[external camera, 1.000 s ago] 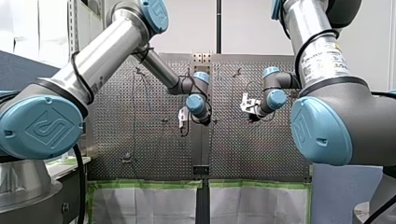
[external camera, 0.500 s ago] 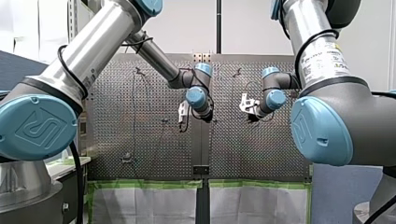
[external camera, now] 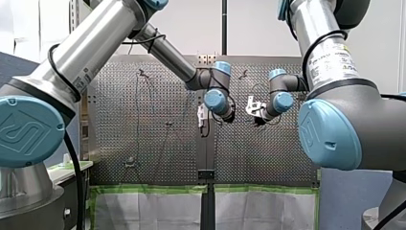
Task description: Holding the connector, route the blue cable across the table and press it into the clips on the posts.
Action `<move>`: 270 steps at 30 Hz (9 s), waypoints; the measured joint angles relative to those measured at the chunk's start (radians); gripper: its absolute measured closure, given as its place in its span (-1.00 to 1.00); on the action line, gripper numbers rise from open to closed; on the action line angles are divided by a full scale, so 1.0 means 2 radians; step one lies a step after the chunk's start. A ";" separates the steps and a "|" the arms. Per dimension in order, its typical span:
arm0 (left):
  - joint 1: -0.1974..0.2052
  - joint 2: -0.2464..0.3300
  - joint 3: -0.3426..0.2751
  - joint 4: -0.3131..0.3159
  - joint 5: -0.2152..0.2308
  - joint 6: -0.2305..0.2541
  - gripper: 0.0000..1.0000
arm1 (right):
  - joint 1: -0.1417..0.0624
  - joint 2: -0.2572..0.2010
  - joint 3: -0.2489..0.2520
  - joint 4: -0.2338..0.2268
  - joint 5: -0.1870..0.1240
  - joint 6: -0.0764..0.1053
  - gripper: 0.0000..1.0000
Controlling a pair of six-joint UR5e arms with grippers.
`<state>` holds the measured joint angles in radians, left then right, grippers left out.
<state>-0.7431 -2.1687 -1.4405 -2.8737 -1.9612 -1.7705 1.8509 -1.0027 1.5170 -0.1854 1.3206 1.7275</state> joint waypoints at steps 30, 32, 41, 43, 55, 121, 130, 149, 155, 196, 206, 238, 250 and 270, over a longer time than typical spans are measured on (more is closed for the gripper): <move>0.003 -0.080 0.112 -0.033 -0.019 -0.028 -1.00 | -0.005 -0.026 0.004 0.030 -0.006 0.003 1.00; 0.004 -0.080 0.121 -0.032 -0.022 -0.029 -1.00 | -0.005 -0.026 0.004 0.030 -0.007 0.004 1.00; 0.008 -0.110 0.155 -0.051 -0.024 -0.032 -1.00 | -0.002 -0.026 0.004 0.030 -0.009 0.004 1.00; 0.010 -0.119 0.163 -0.053 -0.024 -0.035 -1.00 | -0.002 -0.026 0.004 0.030 -0.012 0.004 1.00; 0.010 -0.134 0.204 -0.066 -0.030 -0.041 -1.00 | -0.001 -0.026 0.004 0.029 -0.017 0.005 1.00; 0.002 -0.029 0.225 -0.088 -0.101 -0.029 1.00 | -0.011 -0.134 -0.076 0.100 -0.050 0.022 1.00; 0.008 -0.029 0.239 -0.072 -0.095 -0.029 1.00 | -0.011 -0.133 -0.093 0.103 -0.061 0.028 1.00; -0.020 -0.029 0.230 -0.117 -0.091 -0.022 1.00 | -0.014 -0.146 -0.085 0.125 -0.057 0.025 1.00; -0.025 -0.029 0.231 -0.119 -0.091 -0.024 1.00 | -0.015 -0.158 -0.080 0.123 -0.053 0.026 1.00; 0.041 -0.060 0.262 -0.062 -0.001 -0.033 0.71 | -0.044 -0.103 -0.127 0.107 -0.079 0.026 1.00; 0.036 -0.060 0.261 -0.076 -0.001 -0.037 -1.00 | -0.044 -0.102 -0.128 0.107 -0.080 0.025 1.00; 0.009 -0.003 0.200 -0.113 0.004 -0.036 -1.00 | -0.043 -0.100 -0.127 0.108 -0.085 0.024 1.00; 0.012 0.057 0.140 -0.054 0.000 -0.031 -1.00 | -0.038 -0.100 -0.127 0.109 -0.085 0.024 1.00; 0.015 0.158 0.039 0.047 -0.016 -0.033 -1.00 | -0.035 -0.099 -0.127 0.109 -0.085 0.023 1.00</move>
<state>-0.7140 -1.8528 -1.3625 -2.7794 -1.9936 -1.8373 1.7811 -1.2012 1.2634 0.0335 1.1507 1.7742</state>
